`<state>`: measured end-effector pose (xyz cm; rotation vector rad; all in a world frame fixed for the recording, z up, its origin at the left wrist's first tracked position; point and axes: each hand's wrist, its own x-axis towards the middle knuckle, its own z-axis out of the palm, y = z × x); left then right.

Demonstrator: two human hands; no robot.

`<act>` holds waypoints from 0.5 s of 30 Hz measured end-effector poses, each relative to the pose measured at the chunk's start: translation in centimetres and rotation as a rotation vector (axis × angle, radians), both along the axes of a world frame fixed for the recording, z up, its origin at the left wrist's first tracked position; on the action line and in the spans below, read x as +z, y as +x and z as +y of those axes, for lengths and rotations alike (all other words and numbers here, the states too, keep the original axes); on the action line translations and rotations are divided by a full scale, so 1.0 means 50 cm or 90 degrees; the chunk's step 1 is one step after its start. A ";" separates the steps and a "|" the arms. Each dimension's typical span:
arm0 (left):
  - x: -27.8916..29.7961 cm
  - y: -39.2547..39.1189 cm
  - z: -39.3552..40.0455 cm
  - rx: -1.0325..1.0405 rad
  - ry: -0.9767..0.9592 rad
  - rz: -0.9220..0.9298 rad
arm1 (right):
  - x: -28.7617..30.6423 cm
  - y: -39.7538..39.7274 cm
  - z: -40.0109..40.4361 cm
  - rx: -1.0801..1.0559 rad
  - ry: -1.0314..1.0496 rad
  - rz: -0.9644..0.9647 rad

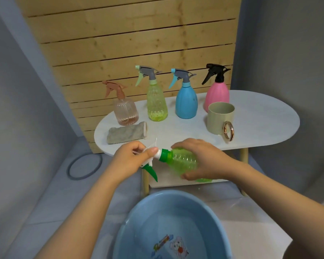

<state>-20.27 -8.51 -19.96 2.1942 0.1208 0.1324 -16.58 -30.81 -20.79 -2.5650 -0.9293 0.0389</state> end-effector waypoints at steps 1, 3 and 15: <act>0.000 0.001 -0.004 0.017 -0.050 0.050 | -0.001 -0.001 0.001 -0.012 -0.034 -0.092; 0.005 0.003 -0.006 0.075 -0.134 0.115 | -0.004 -0.002 0.003 -0.026 -0.067 -0.232; -0.010 0.054 0.070 0.318 -0.274 0.095 | -0.004 0.007 -0.048 -0.325 -0.017 0.013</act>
